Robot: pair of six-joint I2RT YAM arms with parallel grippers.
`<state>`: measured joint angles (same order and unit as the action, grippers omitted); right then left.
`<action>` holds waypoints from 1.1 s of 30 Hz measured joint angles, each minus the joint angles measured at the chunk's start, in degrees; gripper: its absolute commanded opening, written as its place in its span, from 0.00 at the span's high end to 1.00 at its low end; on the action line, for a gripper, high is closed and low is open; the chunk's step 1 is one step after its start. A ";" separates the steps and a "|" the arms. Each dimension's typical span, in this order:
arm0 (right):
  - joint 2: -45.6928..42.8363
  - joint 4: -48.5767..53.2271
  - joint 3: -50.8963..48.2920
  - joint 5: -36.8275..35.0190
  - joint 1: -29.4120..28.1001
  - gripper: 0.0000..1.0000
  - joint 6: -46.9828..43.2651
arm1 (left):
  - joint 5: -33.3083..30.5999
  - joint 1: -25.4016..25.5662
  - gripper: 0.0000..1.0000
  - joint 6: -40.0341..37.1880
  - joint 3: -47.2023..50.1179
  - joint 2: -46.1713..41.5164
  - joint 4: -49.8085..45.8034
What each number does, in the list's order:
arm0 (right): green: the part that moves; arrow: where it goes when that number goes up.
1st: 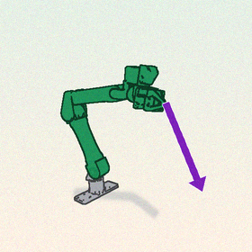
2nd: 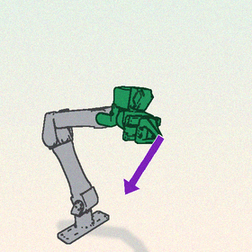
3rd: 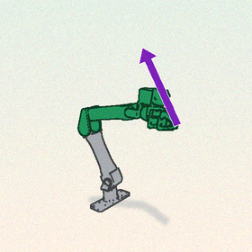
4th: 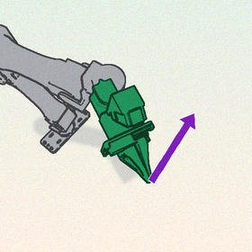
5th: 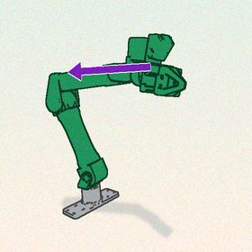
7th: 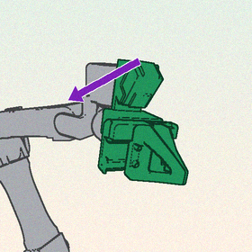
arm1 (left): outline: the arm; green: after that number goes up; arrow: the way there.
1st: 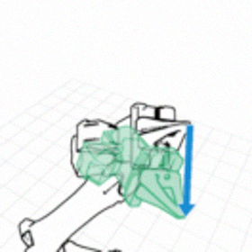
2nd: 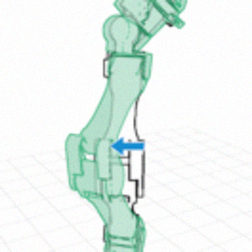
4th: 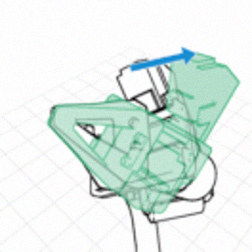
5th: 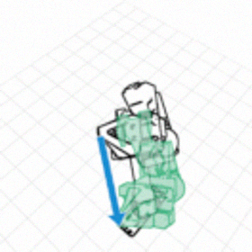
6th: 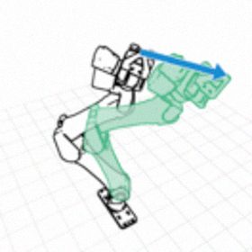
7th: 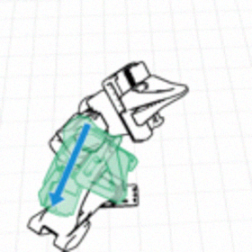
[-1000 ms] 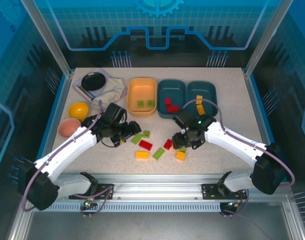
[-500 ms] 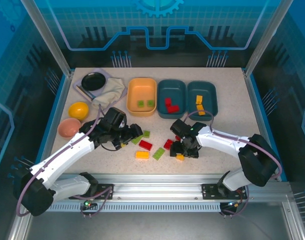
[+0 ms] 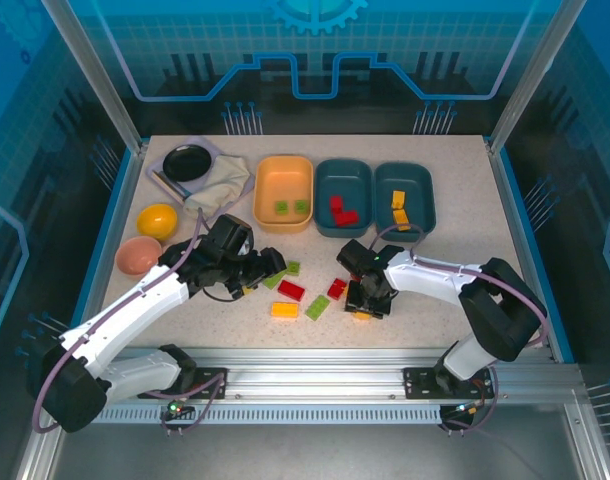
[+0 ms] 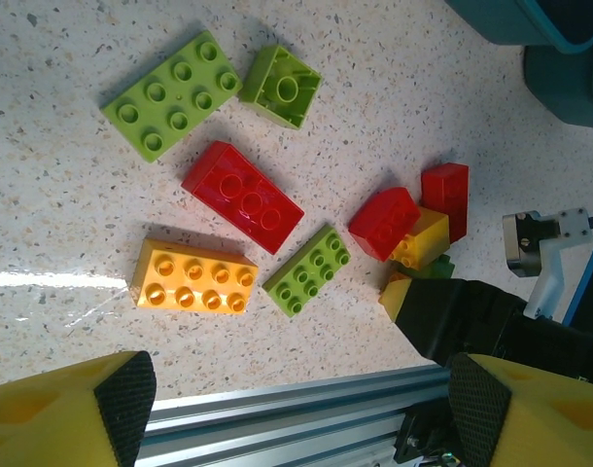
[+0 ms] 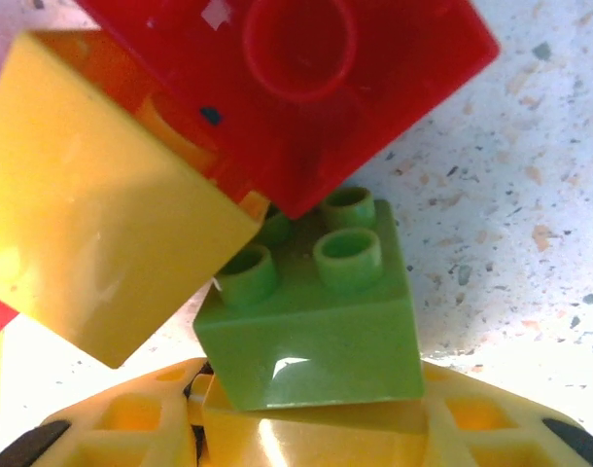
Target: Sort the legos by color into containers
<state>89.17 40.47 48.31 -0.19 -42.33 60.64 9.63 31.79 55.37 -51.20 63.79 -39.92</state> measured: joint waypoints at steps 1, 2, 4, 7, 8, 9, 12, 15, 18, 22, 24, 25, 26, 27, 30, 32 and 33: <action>-0.09 0.09 0.00 -0.17 0.00 0.68 -0.07 | 0.15 0.02 0.18 0.02 0.00 0.00 0.04; -0.28 0.50 0.04 -0.44 0.00 0.68 -0.28 | 0.22 0.11 0.18 0.02 0.00 0.00 0.07; -1.46 2.36 0.31 -1.27 0.00 0.68 -0.70 | 0.35 0.33 0.18 0.00 -0.02 0.00 0.31; -5.57 8.17 3.87 -3.56 0.44 0.68 -2.67 | 0.37 0.76 0.18 0.00 -0.76 0.50 0.35; -7.63 10.10 6.10 -4.50 1.31 0.67 -4.00 | 0.42 0.87 0.18 0.00 -1.51 1.09 0.39; -9.27 11.30 8.04 -5.20 2.64 0.67 -5.25 | 0.44 0.96 0.18 0.00 -2.51 1.79 0.42; -13.05 13.00 14.27 -6.71 10.62 0.67 -10.10 | 0.76 1.03 0.18 -0.02 -6.54 4.50 1.07; -11.74 12.59 19.43 -6.88 20.83 0.67 -15.19 | 0.98 1.05 0.18 -0.28 -11.26 8.37 2.29; -4.46 11.43 24.94 -4.83 27.89 0.69 -19.06 | 1.64 1.07 0.18 -0.87 -16.00 13.03 3.37; 9.40 9.18 33.24 0.37 33.33 0.68 -21.70 | 2.08 1.07 0.18 -1.81 -21.55 18.73 4.35; 14.93 8.70 36.52 2.49 34.80 0.68 -21.94 | 2.25 1.07 0.18 -2.01 -23.71 20.87 4.74; 17.16 8.59 37.81 3.37 35.34 0.68 -21.92 | 2.27 1.07 0.18 -2.21 -24.59 21.73 4.90; 19.10 8.57 38.93 4.26 35.82 0.67 -21.84 | 2.27 1.07 0.18 -2.38 -25.24 22.45 5.18; 20.65 8.50 39.82 5.14 36.20 0.67 -21.66 | 2.27 1.07 0.18 -2.51 -25.64 22.95 5.49; 24.00 8.52 41.86 7.15 36.85 0.66 -20.46 | 2.27 1.11 0.18 -2.82 -26.03 23.71 5.90; 25.83 8.52 43.21 8.50 36.92 0.66 -19.37 | 2.27 1.25 0.18 -2.82 -26.03 23.78 5.95; 26.49 8.46 43.63 9.11 36.92 0.65 -18.91 | 2.27 1.29 0.18 -2.82 -26.03 23.80 5.95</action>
<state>115.66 48.93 91.94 8.93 -5.41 41.74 11.90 33.08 52.56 -77.23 87.59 -33.98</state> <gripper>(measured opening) 0.411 0.820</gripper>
